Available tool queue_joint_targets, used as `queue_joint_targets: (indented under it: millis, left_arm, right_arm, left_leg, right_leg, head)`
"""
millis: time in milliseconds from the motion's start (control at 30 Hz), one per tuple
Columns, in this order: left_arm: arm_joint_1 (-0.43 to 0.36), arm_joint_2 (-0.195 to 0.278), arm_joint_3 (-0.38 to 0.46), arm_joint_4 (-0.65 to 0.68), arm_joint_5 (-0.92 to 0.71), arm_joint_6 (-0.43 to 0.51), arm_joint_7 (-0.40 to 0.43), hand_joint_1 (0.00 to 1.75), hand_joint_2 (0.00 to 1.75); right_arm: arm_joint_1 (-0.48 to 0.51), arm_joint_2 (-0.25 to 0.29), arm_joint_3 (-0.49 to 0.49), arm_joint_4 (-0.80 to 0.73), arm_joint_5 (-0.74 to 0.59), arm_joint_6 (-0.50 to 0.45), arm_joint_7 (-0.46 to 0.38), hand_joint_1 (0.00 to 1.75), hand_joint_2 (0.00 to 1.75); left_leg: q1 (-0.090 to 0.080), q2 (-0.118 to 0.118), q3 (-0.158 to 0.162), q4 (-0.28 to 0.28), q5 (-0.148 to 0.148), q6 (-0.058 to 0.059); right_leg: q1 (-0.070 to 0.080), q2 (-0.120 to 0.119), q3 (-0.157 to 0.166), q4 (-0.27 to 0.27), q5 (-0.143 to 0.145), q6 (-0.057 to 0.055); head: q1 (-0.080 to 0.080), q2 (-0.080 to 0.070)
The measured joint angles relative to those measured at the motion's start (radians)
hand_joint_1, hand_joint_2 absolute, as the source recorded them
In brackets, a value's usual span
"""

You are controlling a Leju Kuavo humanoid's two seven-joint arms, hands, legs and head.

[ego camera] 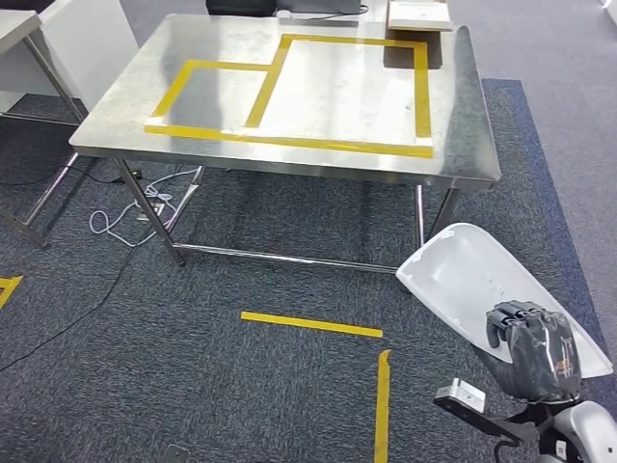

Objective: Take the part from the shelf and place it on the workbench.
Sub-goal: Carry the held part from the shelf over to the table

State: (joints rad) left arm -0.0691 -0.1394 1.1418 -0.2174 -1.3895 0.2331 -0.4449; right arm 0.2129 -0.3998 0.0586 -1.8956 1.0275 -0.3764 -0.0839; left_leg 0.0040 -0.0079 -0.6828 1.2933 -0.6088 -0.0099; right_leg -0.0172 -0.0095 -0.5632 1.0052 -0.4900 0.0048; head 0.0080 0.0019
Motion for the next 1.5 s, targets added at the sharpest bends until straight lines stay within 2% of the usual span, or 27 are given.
queue_joint_targets:
  millis: [33, 100, 167, 233, 300, 367, 433, 467, 500, 533, 600, 667, 767, 833, 867, 933, 967, 1000, 1033, 1100, 1133, 1200, 1300, 1367, 1433, 1467, 1500]
  left_arm:
    - [0.000, 0.000, 0.000, 0.000, 0.000, 0.000, 0.000, 0.00, 1.75]
    - [-0.001, 0.000, 0.000, 0.000, 0.000, 0.000, 0.000, 0.00, 1.75]
    - [-0.004, 0.000, 0.000, 0.000, -0.001, 0.000, -0.001, 0.00, 1.75]
    - [-0.005, 0.000, 0.000, 0.000, -0.001, 0.001, -0.003, 0.00, 1.75]
    - [-0.004, -0.001, 0.000, 0.000, -0.001, 0.001, -0.007, 0.00, 1.75]
    - [-0.005, -0.001, 0.000, 0.000, -0.002, 0.002, -0.010, 0.00, 1.75]
    - [-0.005, -0.002, 0.000, 0.000, -0.002, 0.002, -0.011, 0.00, 1.75]
    - [-0.004, -0.003, 0.000, 0.000, -0.002, 0.002, -0.011, 0.00, 1.75]
    - [-0.004, -0.004, 0.000, 0.000, -0.002, 0.002, -0.011, 0.00, 1.75]
    - [-0.004, -0.005, 0.000, 0.000, -0.002, 0.002, -0.011, 0.00, 1.75]
    - [-0.005, -0.006, 0.000, 0.000, -0.002, 0.002, -0.011, 0.00, 1.75]
    - [-0.006, -0.006, 0.000, 0.000, -0.002, 0.002, -0.011, 0.00, 1.75]
    - [-0.005, -0.006, 0.000, 0.000, -0.002, 0.002, -0.011, 0.00, 1.75]
    - [-0.005, -0.005, 0.000, 0.000, -0.002, 0.002, -0.011, 0.00, 1.75]
    - [-0.006, -0.005, 0.000, 0.000, -0.002, 0.003, -0.011, 0.00, 1.75]
    - [-0.007, -0.005, 0.000, 0.000, -0.002, 0.003, -0.011, 0.00, 1.75]
    - [-0.006, -0.005, 0.000, 0.000, -0.002, 0.002, -0.011, 0.00, 1.75]
    - [-0.006, -0.005, 0.000, 0.000, -0.002, 0.002, -0.011, 0.00, 1.75]
    - [-0.005, -0.005, 0.000, 0.000, -0.001, 0.002, -0.011, 0.00, 1.75]
    - [-0.005, -0.004, 0.000, 0.000, -0.001, 0.002, -0.011, 0.00, 1.75]
    - [-0.006, -0.004, 0.000, 0.000, -0.001, 0.002, -0.011, 0.00, 1.75]
    - [-0.007, -0.003, 0.000, 0.000, -0.001, 0.002, -0.012, 0.00, 1.75]
    - [-0.004, -0.004, 0.000, 0.000, -0.001, 0.003, -0.012, 0.00, 1.75]
    - [-0.005, -0.004, 0.000, 0.000, -0.001, 0.004, -0.012, 0.00, 1.75]
    - [-0.006, -0.005, 0.000, 0.000, -0.003, 0.006, -0.012, 0.00, 1.75]
    - [-0.006, -0.006, 0.000, 0.000, -0.005, 0.007, -0.012, 0.00, 1.75]
    - [-0.005, -0.006, 0.000, 0.000, -0.006, 0.008, -0.012, 0.00, 1.75]
  right_arm:
    - [0.000, 0.000, 0.000, 0.000, 0.000, 0.000, 0.000, 1.75, 1.75]
    - [0.001, 0.000, 0.001, 0.000, 0.001, 0.000, 0.000, 1.75, 1.75]
    - [0.003, 0.000, 0.000, 0.000, 0.001, 0.000, 0.000, 1.75, 1.75]
    - [0.005, 0.000, -0.001, 0.000, 0.001, -0.001, 0.000, 1.75, 1.75]
    - [0.008, -0.001, -0.004, -0.002, 0.001, -0.002, 0.000, 1.75, 1.75]
    - [0.010, -0.002, -0.006, -0.004, 0.001, -0.004, 0.000, 1.75, 1.75]
    - [0.015, -0.003, -0.007, -0.004, 0.001, -0.005, 0.000, 1.75, 1.75]
    - [0.018, -0.003, -0.007, -0.004, 0.001, -0.005, 0.000, 1.75, 1.75]
    - [0.020, -0.003, -0.007, -0.004, 0.001, -0.005, 0.000, 1.75, 1.75]
    - [0.020, -0.003, -0.007, -0.004, 0.001, -0.005, 0.000, 1.75, 1.75]
    - [0.020, -0.003, -0.007, -0.005, 0.001, -0.005, 0.000, 1.75, 1.75]
    - [0.021, -0.003, -0.008, -0.006, 0.001, -0.006, 0.000, 1.75, 1.75]
    - [0.022, -0.003, -0.008, -0.008, 0.001, -0.007, 0.000, 1.75, 1.75]
    - [0.021, -0.003, -0.008, -0.008, 0.002, -0.007, 0.000, 1.75, 1.75]
    - [0.021, -0.003, -0.008, -0.008, 0.002, -0.007, -0.001, 1.75, 1.75]
    - [0.021, -0.003, -0.007, -0.008, 0.002, -0.007, -0.002, 1.75, 1.75]
    - [0.021, -0.003, -0.007, -0.008, 0.003, -0.007, -0.003, 1.75, 1.75]
    - [0.020, -0.003, -0.006, -0.008, 0.004, -0.007, -0.004, 1.75, 1.75]
    - [0.019, -0.003, -0.006, -0.008, 0.004, -0.007, -0.005, 1.75, 1.75]
    - [0.016, -0.003, -0.005, -0.008, 0.004, -0.007, -0.006, 1.75, 1.75]
    - [0.015, -0.003, -0.005, -0.008, 0.004, -0.007, -0.006, 1.75, 1.75]
    - [0.015, -0.003, -0.005, -0.008, 0.004, -0.007, -0.006, 1.75, 1.75]
    - [0.017, -0.004, -0.006, -0.008, 0.004, -0.008, -0.006, 1.75, 1.75]
    - [0.021, -0.007, -0.008, -0.010, 0.004, -0.010, -0.006, 1.75, 1.75]
    - [0.034, -0.008, -0.009, -0.011, 0.003, -0.012, -0.004, 1.75, 1.75]
    - [0.045, -0.008, -0.010, -0.013, 0.003, -0.014, -0.003, 1.75, 1.75]
    - [0.059, -0.008, -0.011, -0.015, 0.003, -0.017, -0.002, 1.75, 1.75]
  left_leg:
    - [0.001, 0.001, 0.019, -0.044, 0.034, 0.001]
    - [-0.001, 0.014, 0.077, -0.178, 0.102, 0.008]
    - [-0.005, 0.026, 0.109, -0.258, 0.124, 0.016]
    - [-0.008, 0.023, 0.109, -0.269, 0.121, 0.025]
    - [-0.005, 0.016, 0.112, -0.276, 0.126, 0.037]
    - [-0.002, 0.011, 0.114, -0.280, 0.129, 0.047]
    - [-0.004, 0.005, 0.114, -0.280, 0.128, 0.051]
    - [-0.005, 0.001, 0.114, -0.280, 0.127, 0.052]
    - [-0.006, -0.002, 0.115, -0.279, 0.127, 0.052]
    - [-0.006, -0.007, 0.116, -0.279, 0.127, 0.052]
    - [-0.006, -0.016, 0.118, -0.277, 0.124, 0.048]
    - [-0.009, -0.025, 0.114, -0.273, 0.123, 0.040]
    - [-0.009, -0.033, 0.110, -0.272, 0.123, 0.026]
    - [-0.008, -0.025, 0.100, -0.241, 0.100, 0.015]
    - [-0.007, -0.017, 0.083, -0.200, 0.075, 0.009]
    - [-0.005, -0.008, 0.022, -0.066, 0.012, 0.000]
    - [-0.003, -0.007, -0.004, -0.011, -0.005, -0.002]
    - [-0.003, -0.006, -0.017, 0.016, -0.007, -0.003]
    - [-0.002, -0.005, -0.011, 0.001, 0.014, -0.002]
    - [-0.003, 0.005, 0.045, -0.122, 0.087, 0.005]
    - [-0.005, 0.014, 0.075, -0.188, 0.114, 0.009]
    - [-0.011, 0.026, 0.105, -0.260, 0.130, 0.018]
    - [-0.010, 0.017, 0.107, -0.273, 0.129, 0.031]
    - [-0.006, 0.011, 0.112, -0.281, 0.135, 0.043]
    - [-0.005, 0.005, 0.113, -0.283, 0.136, 0.049]
    - [-0.005, 0.001, 0.113, -0.282, 0.136, 0.051]
    - [-0.005, -0.004, 0.113, -0.282, 0.135, 0.051]
  right_leg:
    - [0.000, 0.000, 0.002, 0.000, -0.001, 0.001]
    - [0.002, -0.002, 0.007, 0.001, -0.005, 0.007]
    - [0.005, -0.005, 0.006, 0.003, -0.008, 0.017]
    - [0.006, -0.011, 0.005, 0.001, -0.007, 0.028]
    - [0.004, -0.011, -0.001, 0.014, -0.022, 0.039]
    - [0.003, -0.002, -0.040, 0.097, -0.072, 0.046]
    - [0.003, 0.004, -0.107, 0.236, -0.131, 0.049]
    - [0.003, 0.005, -0.131, 0.280, -0.141, 0.050]
    - [0.003, 0.006, -0.137, 0.287, -0.131, 0.050]
    - [0.003, 0.007, -0.122, 0.251, -0.102, 0.049]
    - [0.001, 0.020, -0.054, 0.111, -0.035, 0.045]
    - [0.000, 0.037, -0.006, 0.017, -0.009, 0.040]
    - [0.001, 0.035, 0.004, 0.005, -0.010, 0.028]
    - [-0.002, 0.024, 0.009, 0.000, -0.009, 0.017]
    - [-0.004, 0.018, 0.011, -0.002, -0.009, 0.012]
    - [-0.003, 0.006, 0.013, -0.002, -0.012, 0.005]
    - [-0.003, 0.000, 0.014, -0.001, -0.013, 0.004]
    - [-0.003, -0.005, 0.016, -0.001, -0.014, 0.004]
    - [-0.003, -0.009, 0.018, -0.001, -0.016, 0.004]
    - [-0.002, -0.018, 0.024, -0.001, -0.019, 0.007]
    - [0.000, -0.021, 0.026, 0.000, -0.022, 0.010]
    - [0.004, -0.028, 0.026, 0.002, -0.025, 0.019]
    - [0.004, -0.036, 0.025, 0.000, -0.029, 0.034]
    - [0.002, -0.020, 0.002, 0.047, -0.063, 0.042]
    - [0.002, -0.001, -0.063, 0.177, -0.125, 0.047]
    - [0.002, 0.003, -0.097, 0.244, -0.146, 0.048]
    - [0.002, 0.005, -0.121, 0.284, -0.151, 0.049]
  head:
    - [0.000, 0.000]
    - [0.000, 0.000]
    - [0.001, 0.000]
    - [0.001, 0.000]
    - [0.003, 0.000]
    - [0.006, 0.000]
    - [0.007, 0.000]
    - [0.007, 0.000]
    - [0.007, 0.000]
    - [0.007, 0.000]
    - [0.007, 0.000]
    - [0.007, 0.000]
    - [0.005, 0.000]
    - [0.001, 0.000]
    - [-0.001, 0.000]
    - [-0.005, 0.000]
    - [-0.005, 0.000]
    - [-0.005, 0.000]
    - [-0.006, 0.000]
    - [-0.006, 0.000]
    - [-0.006, 0.000]
    - [-0.005, 0.000]
    - [-0.003, 0.000]
    - [0.000, 0.000]
    - [0.005, 0.000]
    - [0.006, 0.000]
    - [0.006, 0.000]
